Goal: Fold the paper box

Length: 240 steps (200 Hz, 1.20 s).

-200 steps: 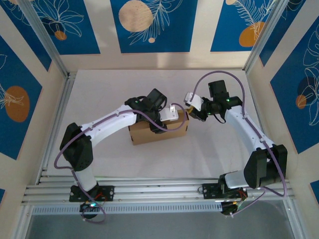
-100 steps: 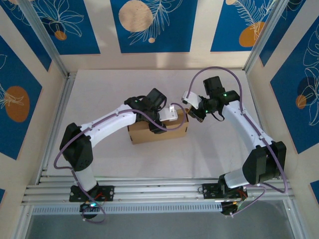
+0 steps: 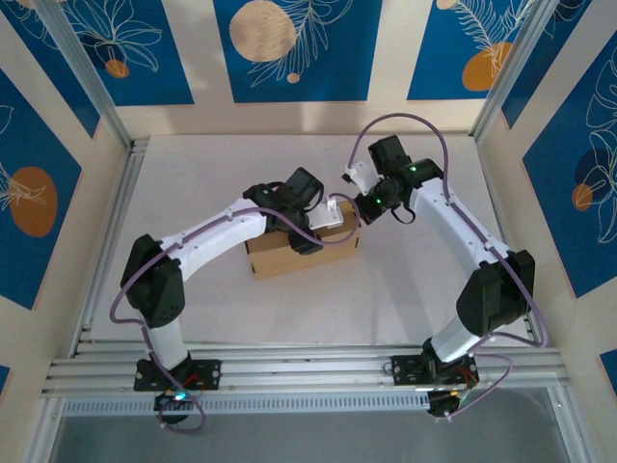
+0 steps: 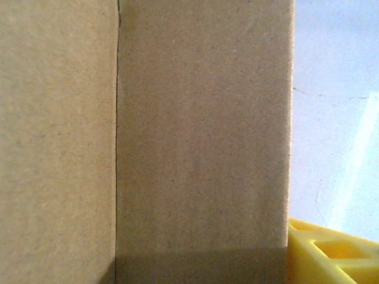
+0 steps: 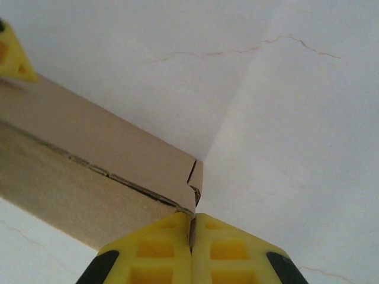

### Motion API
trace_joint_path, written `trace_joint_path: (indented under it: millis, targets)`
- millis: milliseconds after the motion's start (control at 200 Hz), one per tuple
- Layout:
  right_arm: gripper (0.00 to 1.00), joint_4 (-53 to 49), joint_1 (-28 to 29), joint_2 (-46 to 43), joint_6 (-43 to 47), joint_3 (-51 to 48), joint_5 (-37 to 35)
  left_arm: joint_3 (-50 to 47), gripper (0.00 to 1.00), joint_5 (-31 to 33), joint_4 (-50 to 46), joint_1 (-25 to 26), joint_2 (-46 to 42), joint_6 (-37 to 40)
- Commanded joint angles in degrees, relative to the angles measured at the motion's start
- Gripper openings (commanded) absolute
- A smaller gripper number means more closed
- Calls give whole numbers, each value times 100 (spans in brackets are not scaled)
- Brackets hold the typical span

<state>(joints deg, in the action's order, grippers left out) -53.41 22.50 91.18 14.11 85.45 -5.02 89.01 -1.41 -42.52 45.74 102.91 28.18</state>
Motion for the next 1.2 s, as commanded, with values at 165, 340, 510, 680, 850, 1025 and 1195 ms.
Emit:
trace_joint_path:
  millis: [165,340,510,680,850,1025,1195]
  targets:
    - [0,-409,382,416,-2073,266,-81,46,66,-176,101,-82,335,-186]
    - [0,-29,371,248,-2733,25,250,72,66,-206,104,-135,371,-247]
    - [0,645,444,-23,-2866,-618,-109,99,68,-261,123,-161,379,-333]
    - [0,1384,456,-276,-2574,-1373,-590,55,69,-264,144,-178,354,-306]
    - [0,1713,483,-428,-2219,-1663,-1005,3,68,-220,176,-178,371,-275]
    - [0,1766,484,-449,-2096,-1708,-1045,-22,68,-181,217,-185,355,-196]
    - [0,1901,524,-568,-2552,-1970,-922,-57,74,-254,322,-242,93,-480]
